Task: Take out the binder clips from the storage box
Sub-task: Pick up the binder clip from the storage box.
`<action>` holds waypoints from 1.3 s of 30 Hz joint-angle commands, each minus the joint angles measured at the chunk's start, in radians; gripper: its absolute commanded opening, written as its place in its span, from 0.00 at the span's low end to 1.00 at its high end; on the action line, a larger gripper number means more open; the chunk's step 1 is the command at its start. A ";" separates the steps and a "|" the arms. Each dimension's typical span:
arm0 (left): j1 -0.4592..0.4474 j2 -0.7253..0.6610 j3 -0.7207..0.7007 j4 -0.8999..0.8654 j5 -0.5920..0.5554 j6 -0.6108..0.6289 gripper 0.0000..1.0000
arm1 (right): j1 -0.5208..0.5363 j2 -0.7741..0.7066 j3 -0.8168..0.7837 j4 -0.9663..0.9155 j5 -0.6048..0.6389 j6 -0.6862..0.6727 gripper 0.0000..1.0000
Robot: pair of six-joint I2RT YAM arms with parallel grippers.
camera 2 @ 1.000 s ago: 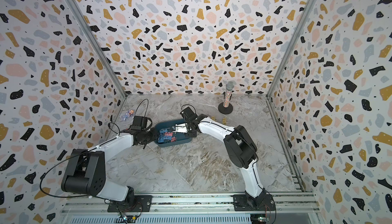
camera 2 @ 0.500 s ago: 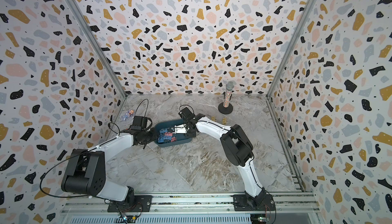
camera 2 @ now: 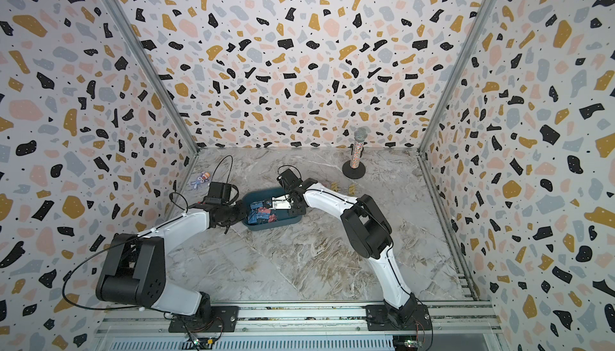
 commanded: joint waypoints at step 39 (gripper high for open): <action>0.004 -0.044 -0.019 0.020 0.000 0.005 0.30 | 0.002 -0.055 0.004 0.054 0.040 0.024 0.00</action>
